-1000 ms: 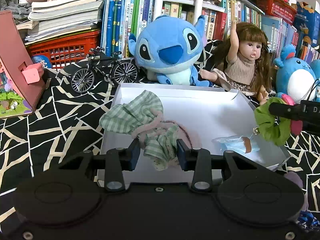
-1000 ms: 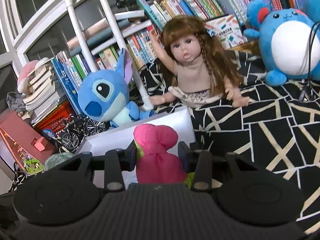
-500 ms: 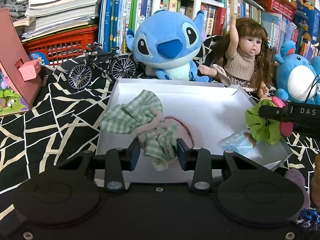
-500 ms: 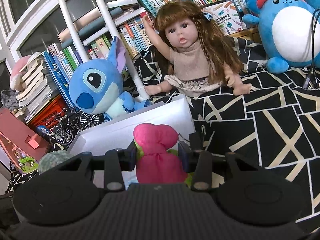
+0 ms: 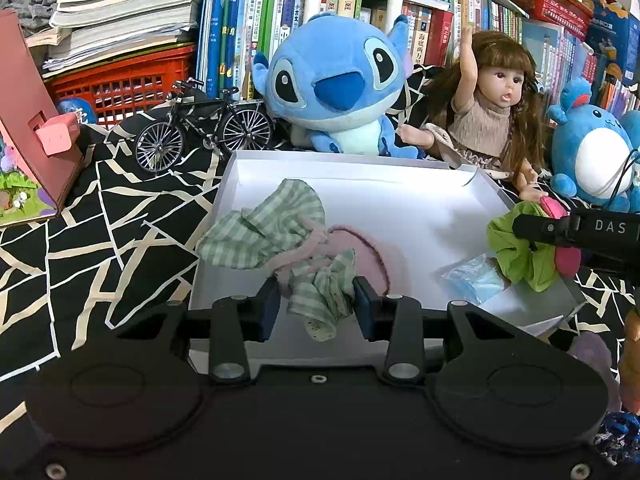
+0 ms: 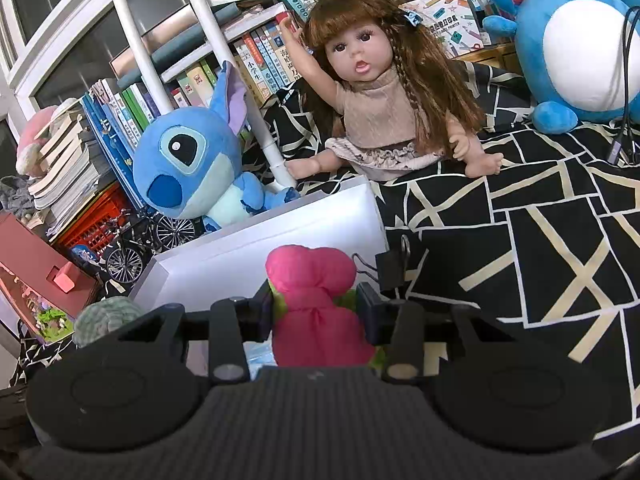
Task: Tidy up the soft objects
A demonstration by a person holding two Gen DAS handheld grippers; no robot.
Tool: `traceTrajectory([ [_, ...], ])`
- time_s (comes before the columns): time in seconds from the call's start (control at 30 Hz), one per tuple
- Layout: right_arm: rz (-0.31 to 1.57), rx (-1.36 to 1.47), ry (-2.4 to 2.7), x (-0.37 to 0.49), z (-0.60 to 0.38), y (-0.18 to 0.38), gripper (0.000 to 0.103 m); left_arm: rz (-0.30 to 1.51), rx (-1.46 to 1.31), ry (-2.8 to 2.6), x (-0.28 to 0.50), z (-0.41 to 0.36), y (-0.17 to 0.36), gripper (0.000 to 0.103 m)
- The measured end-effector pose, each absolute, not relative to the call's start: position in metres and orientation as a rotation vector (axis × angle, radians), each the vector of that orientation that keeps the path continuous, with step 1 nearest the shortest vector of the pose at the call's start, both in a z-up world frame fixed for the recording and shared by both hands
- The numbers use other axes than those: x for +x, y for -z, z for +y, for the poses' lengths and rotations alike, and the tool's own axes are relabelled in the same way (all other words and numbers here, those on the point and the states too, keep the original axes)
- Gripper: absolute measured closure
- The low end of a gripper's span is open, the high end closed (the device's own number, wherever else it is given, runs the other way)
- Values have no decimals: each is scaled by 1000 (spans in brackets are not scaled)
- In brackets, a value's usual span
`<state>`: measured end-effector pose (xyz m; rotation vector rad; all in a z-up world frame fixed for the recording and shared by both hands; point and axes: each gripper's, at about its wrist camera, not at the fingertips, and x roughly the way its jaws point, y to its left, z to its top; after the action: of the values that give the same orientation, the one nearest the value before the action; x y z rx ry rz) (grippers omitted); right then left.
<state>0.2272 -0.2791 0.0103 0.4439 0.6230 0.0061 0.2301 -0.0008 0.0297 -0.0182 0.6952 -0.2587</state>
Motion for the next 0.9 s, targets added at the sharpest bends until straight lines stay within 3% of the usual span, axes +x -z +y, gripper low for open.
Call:
traceTrajectory([
  [0.23,632,443,-17,227,-277,-10,56,699,-18,259,229,-1,-27,64],
  [0.37,632,430,-30,225,-276,-12,51,702,-30,261,229,-1,-29,62],
  [0.47,633,427,-37,224,-275,-14,40,694,-20,265,226,-2,-31,56],
  [0.6,632,425,-53,221,-275,-17,33,686,-19,271,221,-4,-35,35],
  [0.9,620,408,-86,209,-275,-26,23,666,-34,283,208,-2,-45,24],
])
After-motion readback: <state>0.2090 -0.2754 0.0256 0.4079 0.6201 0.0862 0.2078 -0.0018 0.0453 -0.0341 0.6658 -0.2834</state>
